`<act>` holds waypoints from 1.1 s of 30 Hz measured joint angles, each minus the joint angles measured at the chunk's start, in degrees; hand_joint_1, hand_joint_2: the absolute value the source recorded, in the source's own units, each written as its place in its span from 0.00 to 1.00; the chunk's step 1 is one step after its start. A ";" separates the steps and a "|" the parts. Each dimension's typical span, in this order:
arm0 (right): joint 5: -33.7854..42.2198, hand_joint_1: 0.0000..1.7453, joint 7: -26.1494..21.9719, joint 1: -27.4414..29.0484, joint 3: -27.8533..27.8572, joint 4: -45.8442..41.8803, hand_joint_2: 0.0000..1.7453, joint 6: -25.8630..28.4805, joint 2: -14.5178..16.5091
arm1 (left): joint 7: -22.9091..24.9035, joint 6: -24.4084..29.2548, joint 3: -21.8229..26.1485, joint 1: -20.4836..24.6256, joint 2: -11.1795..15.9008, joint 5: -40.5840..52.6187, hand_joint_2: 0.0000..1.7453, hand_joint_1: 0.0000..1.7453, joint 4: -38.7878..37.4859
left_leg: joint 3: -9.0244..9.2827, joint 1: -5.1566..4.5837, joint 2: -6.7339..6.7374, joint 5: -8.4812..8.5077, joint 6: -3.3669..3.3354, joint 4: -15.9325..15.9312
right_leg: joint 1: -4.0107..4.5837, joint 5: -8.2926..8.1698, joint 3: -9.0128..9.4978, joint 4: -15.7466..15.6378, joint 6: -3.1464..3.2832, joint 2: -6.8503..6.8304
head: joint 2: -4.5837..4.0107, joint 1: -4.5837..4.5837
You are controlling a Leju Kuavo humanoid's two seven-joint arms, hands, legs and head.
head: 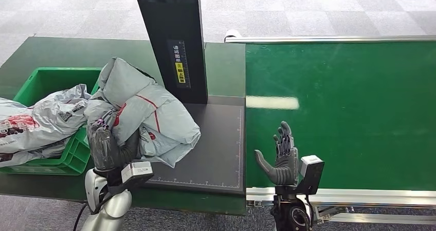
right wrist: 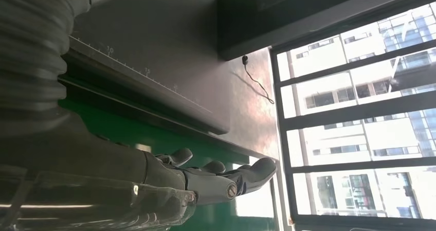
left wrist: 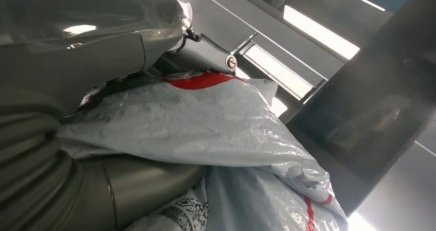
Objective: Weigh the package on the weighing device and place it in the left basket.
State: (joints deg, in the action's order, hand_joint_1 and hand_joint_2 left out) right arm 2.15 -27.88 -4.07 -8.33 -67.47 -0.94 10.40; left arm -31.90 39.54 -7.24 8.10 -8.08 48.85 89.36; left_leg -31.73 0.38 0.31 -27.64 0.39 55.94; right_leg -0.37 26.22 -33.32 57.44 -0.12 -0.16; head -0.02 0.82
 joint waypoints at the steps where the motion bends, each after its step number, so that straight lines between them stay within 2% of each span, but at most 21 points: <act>1: 0.01 0.00 -0.02 -0.04 -0.08 0.14 1.00 0.00 0.00 | 0.30 0.00 0.27 0.29 0.00 1.38 1.00 1.00 0.02 | -0.01 0.00 0.00 0.00 0.00 0.00 | 0.00 0.00 -0.02 0.00 0.00 0.00 | 0.00 0.01; 2: 0.01 0.00 -0.03 -0.10 -0.15 0.27 1.00 -0.01 0.00 | 0.97 0.00 0.63 0.84 0.00 3.48 1.00 1.00 -0.12 | -0.03 0.00 0.00 0.00 0.00 0.00 | 0.00 0.00 -0.04 0.00 0.00 0.00 | 0.00 -0.01; 4: -0.13 0.00 -0.12 -0.35 -0.42 0.61 1.00 -0.08 0.05 | 5.34 -0.01 1.61 3.22 0.27 10.71 1.00 1.00 -1.59 | -0.06 0.00 -0.02 0.01 0.00 0.00 | 0.00 0.00 -0.07 0.00 0.00 -0.02 | 0.00 -0.01; 8: -1.01 0.00 -0.38 -1.51 -1.53 1.65 1.00 -0.42 0.32 | 20.30 -0.12 2.54 13.10 3.41 24.83 1.00 1.00 -10.65 | -0.06 0.01 0.01 0.15 0.03 0.00 | 0.01 -0.11 -0.08 0.01 0.09 -0.01 | 0.00 -0.02; 16: -0.29 0.00 -0.21 -3.17 -3.34 3.50 1.00 -1.34 -0.23 | 37.35 -3.17 4.68 34.14 12.81 30.90 1.00 1.00 -35.18 | -0.10 0.09 0.19 0.26 0.13 0.00 | 0.10 -0.20 -0.16 0.07 0.19 0.13 | 0.00 -0.01; 19: 0.30 0.00 -0.06 -3.29 -3.86 3.99 1.00 -1.24 -0.70 | 43.01 -5.51 5.52 40.67 16.34 33.86 1.00 1.00 -45.16 | -0.13 0.09 0.31 0.26 0.13 0.00 | 0.10 -0.20 -0.27 0.07 0.20 0.23 | 0.00 -0.01; 25: 0.57 0.00 -0.01 -3.29 -4.52 4.65 1.00 -0.94 -1.47 | 49.46 -8.97 5.62 46.65 20.13 38.29 1.00 1.00 -56.40 | -0.37 0.09 0.13 0.26 0.13 0.00 | 0.10 -0.19 -0.42 0.07 0.19 0.15 | 0.00 -0.03; 33: 0.69 0.00 0.43 -3.40 -5.21 5.42 1.00 -1.51 -1.68 | 57.32 -19.98 6.64 50.73 23.94 39.53 1.00 1.00 -63.60 | -0.42 0.09 0.24 0.25 0.14 0.00 | 0.11 -0.20 -0.52 0.07 0.20 0.20 | 0.00 -0.02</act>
State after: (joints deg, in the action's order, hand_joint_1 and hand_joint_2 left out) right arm 2.84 -27.45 -7.47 -13.54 -62.06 -2.45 8.72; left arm 25.41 19.56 -0.60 58.82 15.87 88.38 25.76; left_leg -32.15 0.48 0.56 -27.40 0.53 55.94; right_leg -0.26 26.03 -33.84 57.51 0.08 0.04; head -0.02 0.80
